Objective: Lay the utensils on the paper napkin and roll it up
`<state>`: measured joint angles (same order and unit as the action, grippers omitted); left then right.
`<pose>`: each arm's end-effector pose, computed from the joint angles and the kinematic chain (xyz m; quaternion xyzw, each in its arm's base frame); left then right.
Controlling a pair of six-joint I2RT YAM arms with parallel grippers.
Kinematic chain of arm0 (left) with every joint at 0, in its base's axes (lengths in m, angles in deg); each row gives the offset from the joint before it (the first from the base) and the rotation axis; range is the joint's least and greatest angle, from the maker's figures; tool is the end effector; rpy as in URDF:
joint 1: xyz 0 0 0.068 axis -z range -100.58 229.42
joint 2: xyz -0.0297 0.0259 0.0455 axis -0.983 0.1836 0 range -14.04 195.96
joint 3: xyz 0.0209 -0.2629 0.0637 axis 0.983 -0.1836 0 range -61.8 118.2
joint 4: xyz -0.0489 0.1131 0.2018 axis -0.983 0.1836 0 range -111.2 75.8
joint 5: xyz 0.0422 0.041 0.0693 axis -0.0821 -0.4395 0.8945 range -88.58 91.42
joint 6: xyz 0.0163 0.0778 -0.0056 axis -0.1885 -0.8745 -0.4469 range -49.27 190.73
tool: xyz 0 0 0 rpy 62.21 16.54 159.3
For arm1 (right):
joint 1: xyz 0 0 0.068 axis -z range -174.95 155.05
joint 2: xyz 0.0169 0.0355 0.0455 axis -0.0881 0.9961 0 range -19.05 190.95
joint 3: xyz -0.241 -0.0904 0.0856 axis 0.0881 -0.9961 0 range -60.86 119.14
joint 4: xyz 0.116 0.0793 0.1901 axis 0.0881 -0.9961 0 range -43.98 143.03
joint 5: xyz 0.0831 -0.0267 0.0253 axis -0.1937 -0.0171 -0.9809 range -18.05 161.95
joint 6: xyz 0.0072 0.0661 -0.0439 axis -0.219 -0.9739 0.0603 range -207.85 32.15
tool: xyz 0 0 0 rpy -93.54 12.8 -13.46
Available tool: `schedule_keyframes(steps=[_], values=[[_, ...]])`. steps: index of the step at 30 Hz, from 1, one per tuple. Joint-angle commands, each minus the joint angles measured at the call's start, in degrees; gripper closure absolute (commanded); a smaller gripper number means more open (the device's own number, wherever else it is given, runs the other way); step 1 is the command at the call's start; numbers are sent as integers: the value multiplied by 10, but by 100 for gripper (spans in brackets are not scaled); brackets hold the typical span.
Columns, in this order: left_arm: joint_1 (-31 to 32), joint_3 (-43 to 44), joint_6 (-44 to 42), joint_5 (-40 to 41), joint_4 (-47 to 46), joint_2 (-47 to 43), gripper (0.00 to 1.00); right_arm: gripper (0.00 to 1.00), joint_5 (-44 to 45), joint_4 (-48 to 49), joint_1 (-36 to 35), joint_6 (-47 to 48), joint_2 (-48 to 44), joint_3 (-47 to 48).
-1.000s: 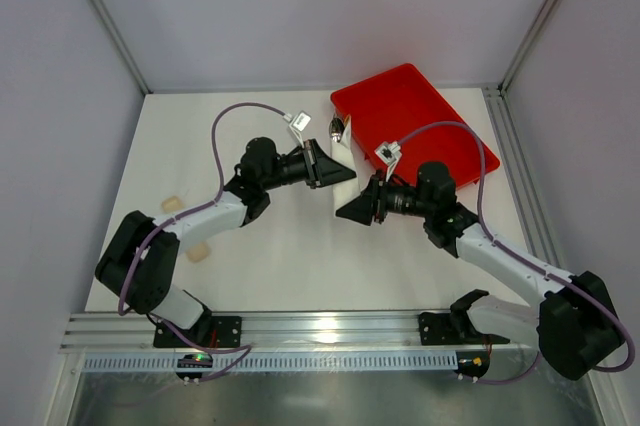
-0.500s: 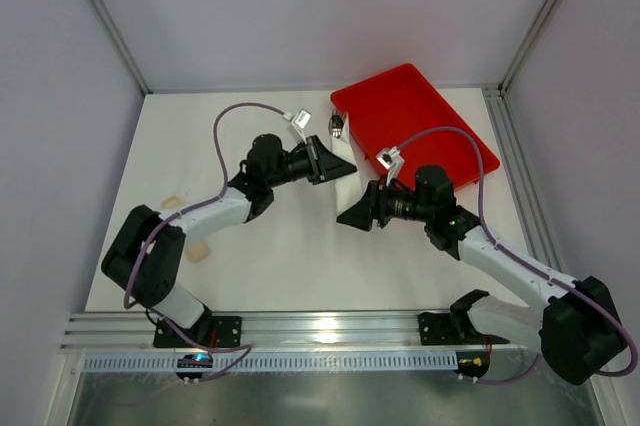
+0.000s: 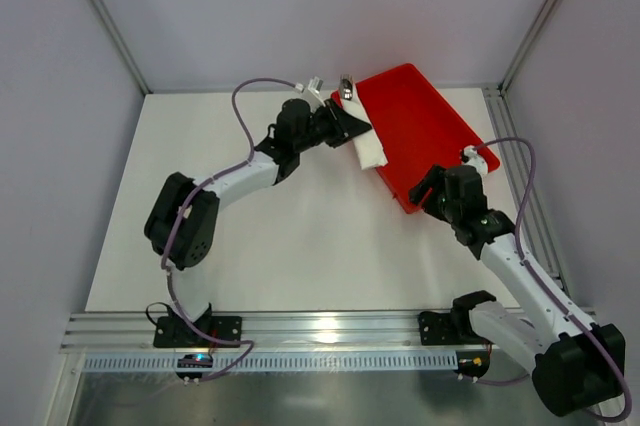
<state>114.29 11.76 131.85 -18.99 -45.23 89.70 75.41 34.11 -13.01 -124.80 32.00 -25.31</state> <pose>0.3461 -0.2704 0.2958 -0.0510 0.7400 -0.5768 0.3421 0.1901 0.0575 0.2365 0.1590 0.8700 0.1915 0.4257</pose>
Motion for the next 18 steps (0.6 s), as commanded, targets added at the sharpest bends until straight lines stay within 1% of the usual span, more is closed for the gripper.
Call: schedule_keyframes(steps=[1, 3, 5, 8, 11, 15, 18], values=[[3, 86, 49, 26, -19, 59, 100, 33, 162, -78, 49, -70, 21, 58], [6, 117, 55, 34, 0, 102, 100, 36, 192, -98, 67, -92, 33, 75], [7, 147, 72, 29, -11, 128, 100, 36, 196, -93, 89, -91, 42, 86], [7, 159, 105, 25, -57, 168, 100, 35, 198, -72, 101, -93, 64, 86], [11, 178, 120, 24, -69, 198, 100, 35, 204, -73, 109, -102, 93, 86], [16, 198, 128, 14, -110, 231, 100, 35, 174, 7, 122, -96, 129, 64], [19, 207, 134, 12, -119, 248, 100, 34, 149, 55, 121, -86, 161, 51]])
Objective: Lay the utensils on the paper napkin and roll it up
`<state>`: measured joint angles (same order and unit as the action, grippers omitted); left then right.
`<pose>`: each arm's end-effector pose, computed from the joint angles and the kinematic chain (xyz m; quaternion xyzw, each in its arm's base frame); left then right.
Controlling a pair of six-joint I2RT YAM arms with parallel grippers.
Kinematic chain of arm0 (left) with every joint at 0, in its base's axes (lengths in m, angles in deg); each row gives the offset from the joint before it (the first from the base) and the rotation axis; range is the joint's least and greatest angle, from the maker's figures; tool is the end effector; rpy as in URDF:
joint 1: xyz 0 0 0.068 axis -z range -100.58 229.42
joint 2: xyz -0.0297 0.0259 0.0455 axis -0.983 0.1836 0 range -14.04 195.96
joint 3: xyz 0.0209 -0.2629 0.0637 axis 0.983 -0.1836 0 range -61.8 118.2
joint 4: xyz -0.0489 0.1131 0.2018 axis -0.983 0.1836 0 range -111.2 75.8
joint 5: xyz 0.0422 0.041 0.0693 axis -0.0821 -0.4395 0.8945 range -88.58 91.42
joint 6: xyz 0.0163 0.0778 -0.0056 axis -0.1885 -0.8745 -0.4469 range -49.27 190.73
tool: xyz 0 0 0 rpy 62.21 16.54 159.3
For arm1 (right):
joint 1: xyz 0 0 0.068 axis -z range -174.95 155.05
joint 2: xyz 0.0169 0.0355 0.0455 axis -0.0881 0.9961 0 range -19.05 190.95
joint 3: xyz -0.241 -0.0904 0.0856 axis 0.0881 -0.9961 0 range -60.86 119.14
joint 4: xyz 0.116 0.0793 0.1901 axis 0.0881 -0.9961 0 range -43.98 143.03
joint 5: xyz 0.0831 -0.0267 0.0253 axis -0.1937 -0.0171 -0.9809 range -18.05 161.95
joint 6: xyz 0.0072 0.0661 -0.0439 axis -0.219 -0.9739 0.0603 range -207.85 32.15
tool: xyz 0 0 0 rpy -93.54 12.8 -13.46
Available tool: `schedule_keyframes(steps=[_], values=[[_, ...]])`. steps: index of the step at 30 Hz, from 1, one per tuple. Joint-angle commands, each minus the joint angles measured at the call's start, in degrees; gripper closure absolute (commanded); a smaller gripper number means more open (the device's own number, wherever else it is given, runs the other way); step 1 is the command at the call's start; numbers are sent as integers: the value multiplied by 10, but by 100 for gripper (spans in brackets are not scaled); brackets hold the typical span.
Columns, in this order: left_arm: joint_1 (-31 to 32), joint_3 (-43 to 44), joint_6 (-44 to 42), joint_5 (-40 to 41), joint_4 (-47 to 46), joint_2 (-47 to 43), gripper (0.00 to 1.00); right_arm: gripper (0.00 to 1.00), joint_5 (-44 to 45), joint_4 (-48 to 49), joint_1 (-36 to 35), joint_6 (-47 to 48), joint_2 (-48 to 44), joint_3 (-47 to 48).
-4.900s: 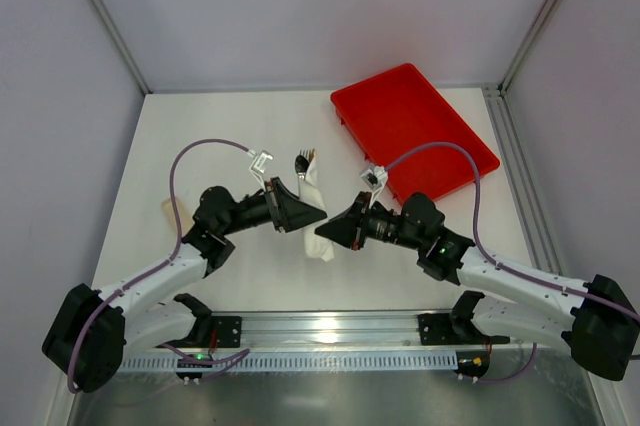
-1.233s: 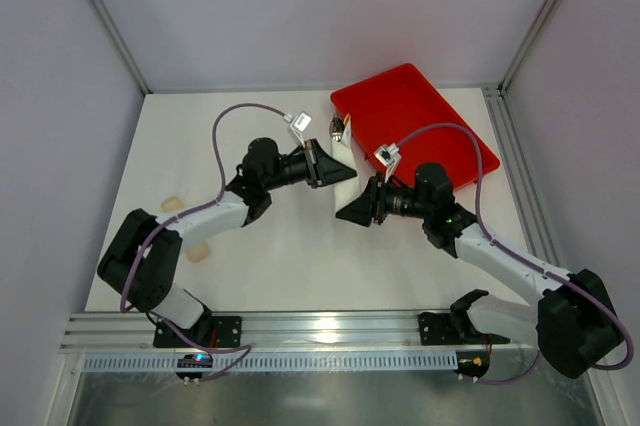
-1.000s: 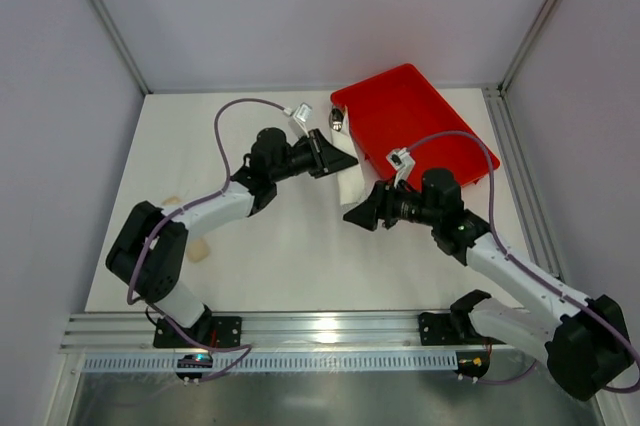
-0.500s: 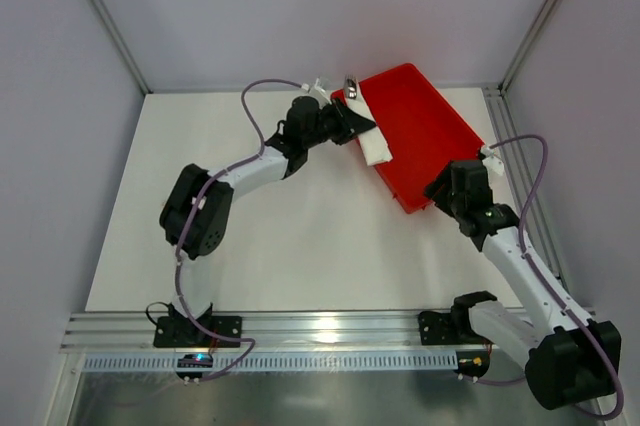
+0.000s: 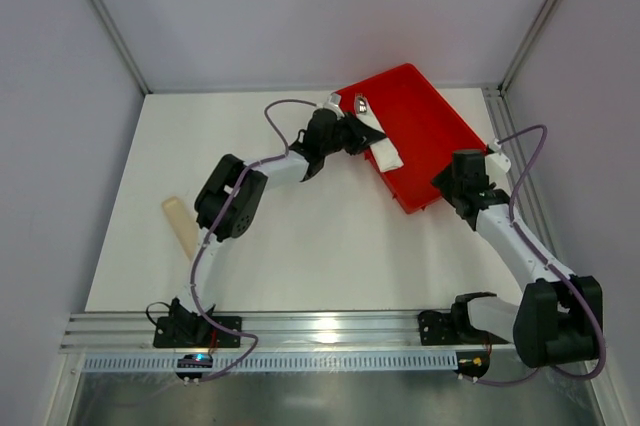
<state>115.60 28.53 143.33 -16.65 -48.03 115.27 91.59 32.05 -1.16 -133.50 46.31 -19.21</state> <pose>0.4149 -0.3298 0.1966 -0.1464 0.7607 -0.5755 0.2620 0.2339 0.0022 0.2217 0.3687 0.8338 0.0244 0.4101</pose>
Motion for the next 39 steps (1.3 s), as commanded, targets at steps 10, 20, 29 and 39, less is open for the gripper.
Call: schedule_keyframes(steps=[10, 20, 29, 39], values=[[16, 80, 17, 2, -54, 23, 100, 56, -57, 124, 2, 44, 75, -18], [35, 99, 51, 88, 28, 44, 100, 95, -97, 143, 3, 19, 51, -68], [51, 111, 83, 147, 81, 55, 100, 96, -109, 181, -2, -65, 18, -136], [61, 116, 82, 233, 172, 39, 100, 96, -47, 158, -32, -139, -31, -156]])
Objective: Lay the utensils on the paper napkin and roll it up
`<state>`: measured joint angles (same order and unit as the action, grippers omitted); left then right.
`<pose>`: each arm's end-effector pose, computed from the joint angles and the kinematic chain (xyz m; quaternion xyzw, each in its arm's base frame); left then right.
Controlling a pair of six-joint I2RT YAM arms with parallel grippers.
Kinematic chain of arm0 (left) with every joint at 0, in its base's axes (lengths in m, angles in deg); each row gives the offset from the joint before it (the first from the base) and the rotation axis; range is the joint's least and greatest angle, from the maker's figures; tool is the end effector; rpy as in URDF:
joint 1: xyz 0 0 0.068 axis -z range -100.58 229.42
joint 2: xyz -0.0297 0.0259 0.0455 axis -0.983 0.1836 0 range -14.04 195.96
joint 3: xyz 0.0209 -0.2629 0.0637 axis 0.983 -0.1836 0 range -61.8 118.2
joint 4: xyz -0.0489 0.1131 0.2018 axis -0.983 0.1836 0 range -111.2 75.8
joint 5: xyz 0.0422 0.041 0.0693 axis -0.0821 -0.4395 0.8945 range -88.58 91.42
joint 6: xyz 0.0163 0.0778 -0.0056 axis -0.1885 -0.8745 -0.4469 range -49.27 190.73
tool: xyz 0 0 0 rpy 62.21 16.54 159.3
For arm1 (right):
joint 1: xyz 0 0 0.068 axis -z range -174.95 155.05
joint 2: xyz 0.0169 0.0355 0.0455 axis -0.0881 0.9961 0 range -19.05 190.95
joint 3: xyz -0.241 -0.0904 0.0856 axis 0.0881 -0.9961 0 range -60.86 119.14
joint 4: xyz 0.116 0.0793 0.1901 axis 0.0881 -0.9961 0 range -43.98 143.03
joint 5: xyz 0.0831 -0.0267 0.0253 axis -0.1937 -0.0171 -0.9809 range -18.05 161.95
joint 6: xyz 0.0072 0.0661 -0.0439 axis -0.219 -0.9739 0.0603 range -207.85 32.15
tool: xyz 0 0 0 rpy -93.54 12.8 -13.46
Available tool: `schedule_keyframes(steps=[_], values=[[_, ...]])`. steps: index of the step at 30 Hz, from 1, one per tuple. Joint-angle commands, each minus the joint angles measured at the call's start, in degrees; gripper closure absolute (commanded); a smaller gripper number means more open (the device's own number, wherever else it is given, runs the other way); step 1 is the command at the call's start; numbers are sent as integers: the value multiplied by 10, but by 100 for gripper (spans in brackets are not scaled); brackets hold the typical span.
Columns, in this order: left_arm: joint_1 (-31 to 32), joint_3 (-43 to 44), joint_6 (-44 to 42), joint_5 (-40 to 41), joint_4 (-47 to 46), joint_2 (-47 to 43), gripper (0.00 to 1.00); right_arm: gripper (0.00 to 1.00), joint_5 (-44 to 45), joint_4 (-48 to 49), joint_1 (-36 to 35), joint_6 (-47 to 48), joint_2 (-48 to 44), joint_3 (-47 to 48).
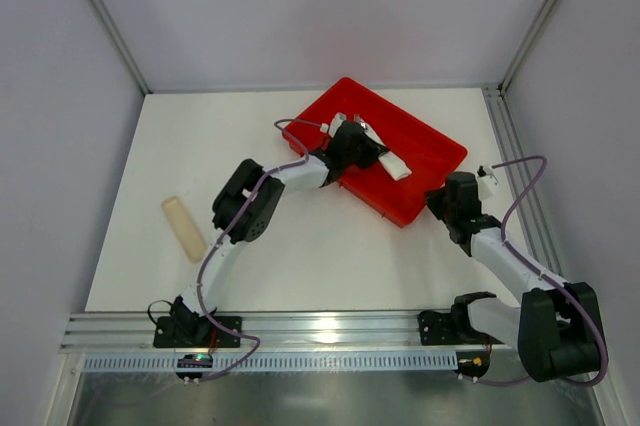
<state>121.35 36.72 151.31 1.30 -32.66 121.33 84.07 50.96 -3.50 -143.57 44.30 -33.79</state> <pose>0.4062 -0.3650 0.1539 -0.2792 0.7978 -0.4689 0.2563 0.2238 0.0190 0.1798 0.4003 0.8019 0.1499 0.4174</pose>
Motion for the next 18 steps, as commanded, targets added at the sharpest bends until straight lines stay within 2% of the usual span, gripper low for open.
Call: schedule_keyframes(steps=[1, 9, 18], values=[[3, 37, 3, 59, 26, -21, 100, 96, 28, -31, -9, -40, -11, -11], [3, 74, 24, 75, 55, 18, 100, 96, 22, -23, -15, -43, 8, -17], [0, 120, 8, 81, 113, 53, 100, 96, 25, -27, -16, -32, 2, -15]])
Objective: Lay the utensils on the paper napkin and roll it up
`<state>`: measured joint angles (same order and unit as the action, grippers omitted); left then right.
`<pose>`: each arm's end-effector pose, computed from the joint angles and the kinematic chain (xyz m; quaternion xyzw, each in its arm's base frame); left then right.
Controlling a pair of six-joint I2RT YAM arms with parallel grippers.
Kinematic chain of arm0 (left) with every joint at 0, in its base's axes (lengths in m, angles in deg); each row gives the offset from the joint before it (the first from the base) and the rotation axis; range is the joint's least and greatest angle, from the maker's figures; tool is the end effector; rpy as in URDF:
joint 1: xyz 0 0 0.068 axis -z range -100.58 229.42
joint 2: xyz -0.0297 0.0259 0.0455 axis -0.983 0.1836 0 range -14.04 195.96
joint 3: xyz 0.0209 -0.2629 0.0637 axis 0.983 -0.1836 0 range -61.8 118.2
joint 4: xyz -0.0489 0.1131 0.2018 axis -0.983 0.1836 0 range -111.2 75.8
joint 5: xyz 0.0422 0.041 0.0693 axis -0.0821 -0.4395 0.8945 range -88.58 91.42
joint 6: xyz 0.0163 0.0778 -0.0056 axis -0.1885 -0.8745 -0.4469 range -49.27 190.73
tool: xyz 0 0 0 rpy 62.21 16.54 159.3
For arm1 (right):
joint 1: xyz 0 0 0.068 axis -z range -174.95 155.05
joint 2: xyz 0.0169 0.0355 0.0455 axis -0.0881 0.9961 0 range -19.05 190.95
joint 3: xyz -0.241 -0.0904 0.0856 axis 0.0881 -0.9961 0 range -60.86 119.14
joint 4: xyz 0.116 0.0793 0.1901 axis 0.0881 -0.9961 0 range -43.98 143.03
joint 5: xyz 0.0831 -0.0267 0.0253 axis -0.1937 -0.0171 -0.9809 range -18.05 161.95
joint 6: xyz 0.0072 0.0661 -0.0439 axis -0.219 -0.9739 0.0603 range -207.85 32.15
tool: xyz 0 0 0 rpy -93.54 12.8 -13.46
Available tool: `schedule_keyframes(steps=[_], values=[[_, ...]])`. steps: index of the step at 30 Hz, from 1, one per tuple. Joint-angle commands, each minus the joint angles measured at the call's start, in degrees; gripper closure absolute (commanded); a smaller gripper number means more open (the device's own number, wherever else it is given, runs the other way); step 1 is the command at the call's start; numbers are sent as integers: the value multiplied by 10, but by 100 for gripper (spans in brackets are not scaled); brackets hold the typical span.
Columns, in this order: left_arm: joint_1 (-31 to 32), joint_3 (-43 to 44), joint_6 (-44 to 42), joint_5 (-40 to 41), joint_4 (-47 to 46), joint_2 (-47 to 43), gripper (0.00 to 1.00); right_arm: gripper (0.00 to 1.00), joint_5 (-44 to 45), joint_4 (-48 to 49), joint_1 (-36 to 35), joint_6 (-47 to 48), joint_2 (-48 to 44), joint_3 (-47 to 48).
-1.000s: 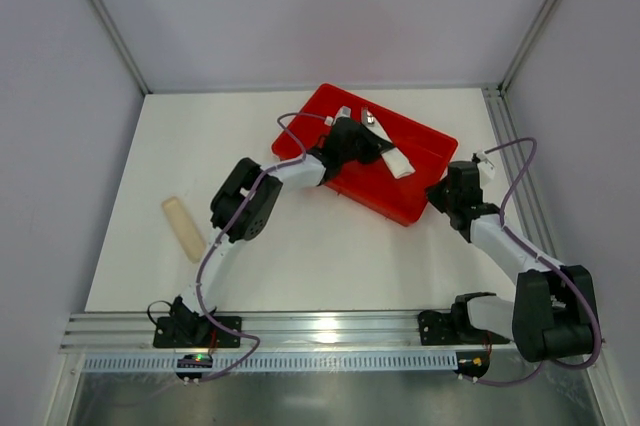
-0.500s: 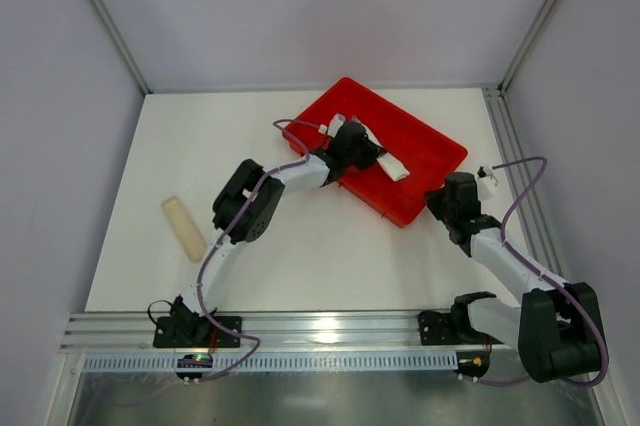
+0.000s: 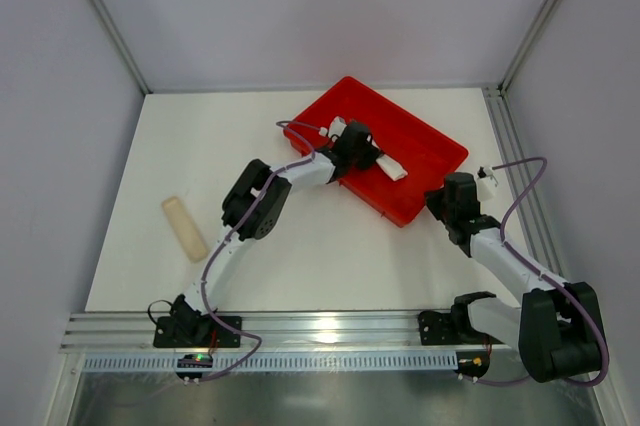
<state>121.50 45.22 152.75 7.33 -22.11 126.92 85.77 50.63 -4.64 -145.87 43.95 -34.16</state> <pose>0.4185 -0.3684 0.1292 -0.3229 0.8166 -0.3994 0.2633 0.2213 0.0211 0.1786 0.4139 0.7952 0.1493 0.4173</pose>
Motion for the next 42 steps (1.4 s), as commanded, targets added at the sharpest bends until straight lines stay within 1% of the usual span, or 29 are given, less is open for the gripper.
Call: schedule_keyframes(steps=[1, 4, 8, 10, 12, 16, 19, 27, 31, 42], values=[[-2, 33, -7, 23, 7, -2, 100, 96, 7, -24, -5, -7, 5, -12], [-2, 35, -8, 25, 29, 0, 98, 96, 8, -24, -5, -5, 5, -9], [-3, 39, -7, 25, 52, 0, 91, 96, 7, -26, -5, -3, 5, -5], [-4, 49, -14, 26, 85, 1, 88, 96, 7, -29, -5, -1, 6, -2], [-5, 62, -23, 25, 109, 2, 88, 96, 7, -31, -5, 0, 5, 0], [-6, 72, -22, 21, 139, -2, 83, 96, 4, -31, -5, 0, 9, 2], [-6, 82, -26, 22, 171, -3, 81, 96, 4, -31, -5, 3, 12, 3], [-8, 87, -26, 11, 197, -6, 74, 96, 7, -35, -5, 5, 9, 4], [-13, 93, -22, -4, 204, -6, 68, 96, 8, -34, -5, 5, 10, 5], [-18, 101, -7, -18, 231, -13, 63, 96, 13, -32, -5, 5, 19, 12]])
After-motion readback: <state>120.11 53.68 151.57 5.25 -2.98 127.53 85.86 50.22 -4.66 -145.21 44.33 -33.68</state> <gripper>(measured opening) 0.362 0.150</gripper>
